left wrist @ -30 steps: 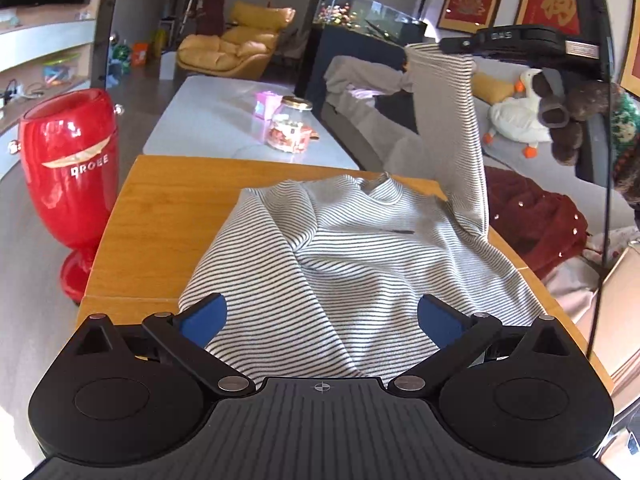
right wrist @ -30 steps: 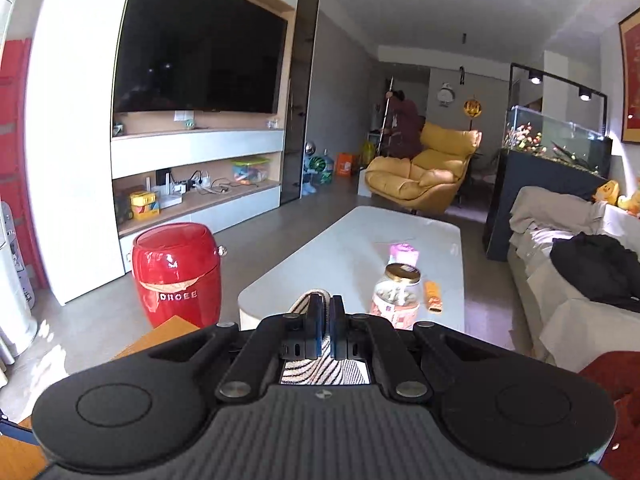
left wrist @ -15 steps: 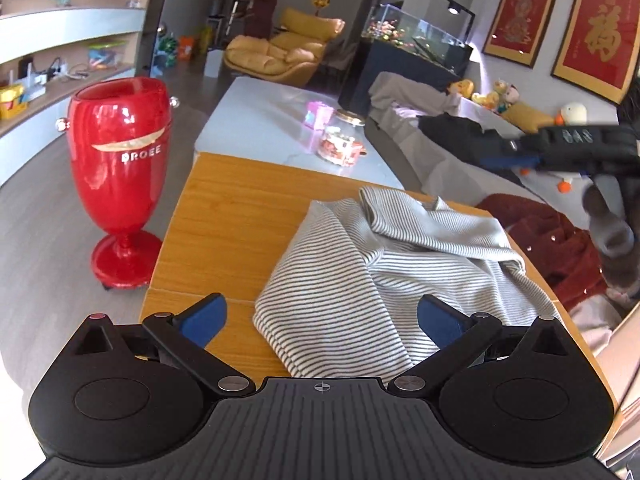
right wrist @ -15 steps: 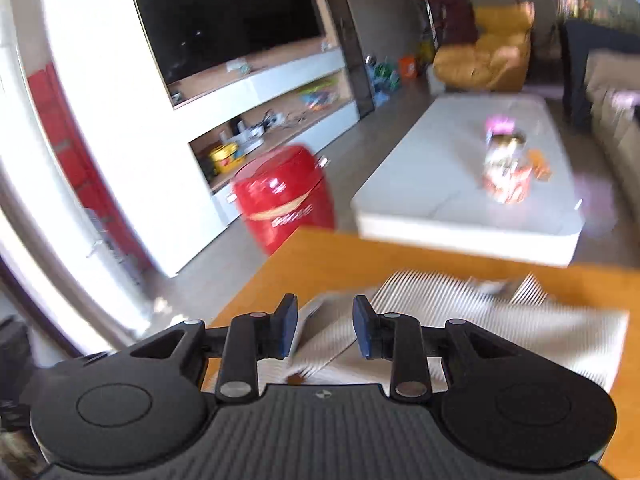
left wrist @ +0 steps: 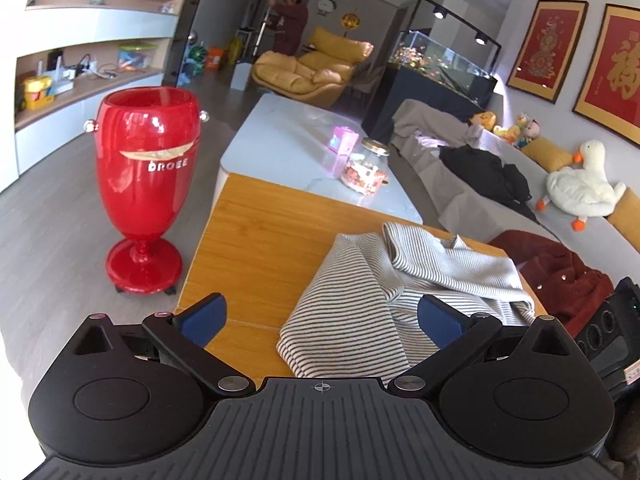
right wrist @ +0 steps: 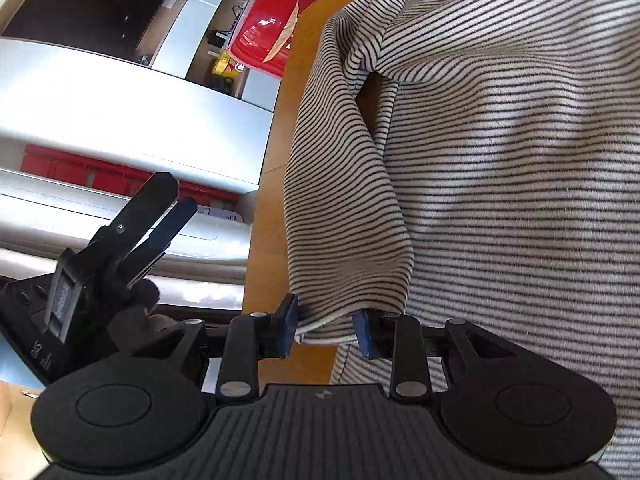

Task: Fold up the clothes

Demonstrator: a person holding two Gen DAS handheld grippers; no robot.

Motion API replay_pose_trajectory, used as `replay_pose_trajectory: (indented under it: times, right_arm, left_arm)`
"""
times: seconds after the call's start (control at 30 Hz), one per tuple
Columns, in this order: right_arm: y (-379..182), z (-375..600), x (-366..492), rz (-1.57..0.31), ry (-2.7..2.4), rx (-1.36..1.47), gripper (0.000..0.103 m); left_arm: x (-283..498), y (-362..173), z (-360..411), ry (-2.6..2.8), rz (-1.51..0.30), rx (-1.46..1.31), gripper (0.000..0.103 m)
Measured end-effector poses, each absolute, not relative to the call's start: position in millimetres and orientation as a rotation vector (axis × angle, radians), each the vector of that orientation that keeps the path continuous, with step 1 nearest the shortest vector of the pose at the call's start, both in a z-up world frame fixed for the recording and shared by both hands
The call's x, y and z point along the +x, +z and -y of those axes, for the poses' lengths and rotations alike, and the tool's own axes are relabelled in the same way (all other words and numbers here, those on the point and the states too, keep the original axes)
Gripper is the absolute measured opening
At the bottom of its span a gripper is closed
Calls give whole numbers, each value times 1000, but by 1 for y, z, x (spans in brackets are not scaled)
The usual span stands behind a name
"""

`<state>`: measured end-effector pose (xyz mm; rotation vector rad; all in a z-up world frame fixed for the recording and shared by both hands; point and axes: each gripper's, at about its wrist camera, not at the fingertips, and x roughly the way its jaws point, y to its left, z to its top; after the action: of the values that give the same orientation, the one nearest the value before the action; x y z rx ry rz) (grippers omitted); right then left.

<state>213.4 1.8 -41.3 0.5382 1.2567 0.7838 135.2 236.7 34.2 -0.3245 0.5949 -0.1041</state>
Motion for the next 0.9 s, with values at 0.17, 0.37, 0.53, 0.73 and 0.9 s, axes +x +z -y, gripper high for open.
replay_pose_trajectory:
  times: [0.17,0.37,0.53,0.73,0.9]
  right_arm:
    - [37,-16,210,-830,866,126,6]
    - [147,21,260,-337,683,-103,4]
    - [175,78,303,-270,531,-130,4]
    - [122,160,320,-393,412,-60,4]
    - [56,202,329,-530,347,65,4]
  left_arm:
    - [132,40,-239,-78,-589,-326,103]
    - [143,46,-225,-107,-589,-343,103]
    - [160,46,-195,-168,-613,-304,103]
    - [186,44,-146,-283,-631,-214,103]
    - [221,42,-103,-407,-633,-156,103]
